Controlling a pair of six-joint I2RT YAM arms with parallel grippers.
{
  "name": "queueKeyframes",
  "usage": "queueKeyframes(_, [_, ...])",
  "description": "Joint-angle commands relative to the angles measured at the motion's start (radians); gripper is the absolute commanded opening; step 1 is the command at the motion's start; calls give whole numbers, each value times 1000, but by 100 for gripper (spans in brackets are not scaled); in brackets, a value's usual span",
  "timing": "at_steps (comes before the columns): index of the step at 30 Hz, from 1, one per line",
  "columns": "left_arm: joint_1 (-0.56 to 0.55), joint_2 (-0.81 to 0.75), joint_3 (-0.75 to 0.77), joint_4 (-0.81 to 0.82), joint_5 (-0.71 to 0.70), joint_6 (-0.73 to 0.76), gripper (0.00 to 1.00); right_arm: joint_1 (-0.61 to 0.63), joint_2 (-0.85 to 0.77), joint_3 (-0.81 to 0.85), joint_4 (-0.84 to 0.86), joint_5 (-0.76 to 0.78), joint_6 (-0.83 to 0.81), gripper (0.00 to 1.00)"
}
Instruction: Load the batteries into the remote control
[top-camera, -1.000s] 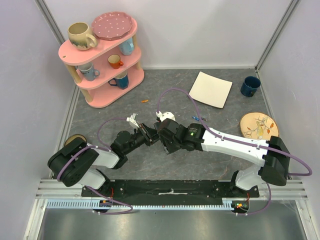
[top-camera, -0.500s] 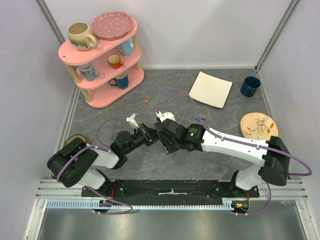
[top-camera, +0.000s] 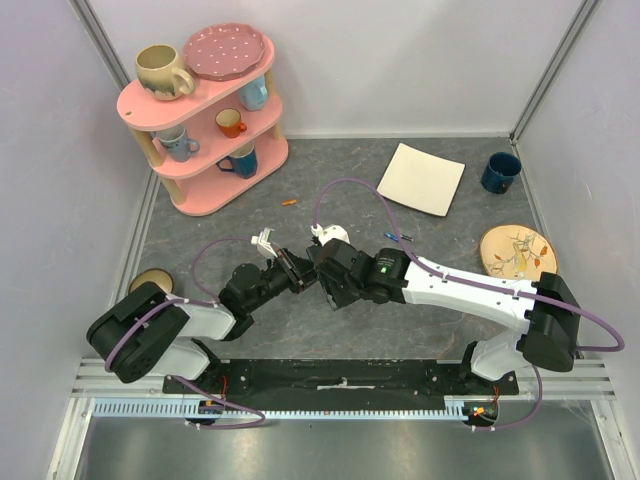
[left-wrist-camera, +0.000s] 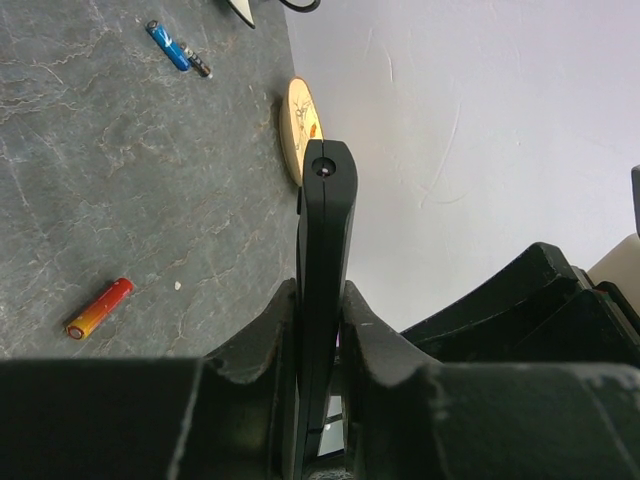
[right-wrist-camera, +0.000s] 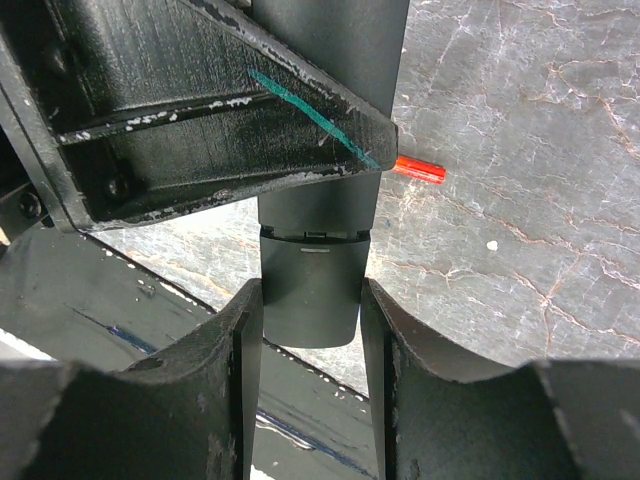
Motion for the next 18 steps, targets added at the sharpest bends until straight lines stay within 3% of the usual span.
queueKeyframes(1, [-34,-65,15,274,21,-38,2,-3,11,-17,13,29,-5,22])
queueKeyframes(18, [-63,-117,9,208,12,-45,2,-23,6,-11,22,34,-22,23])
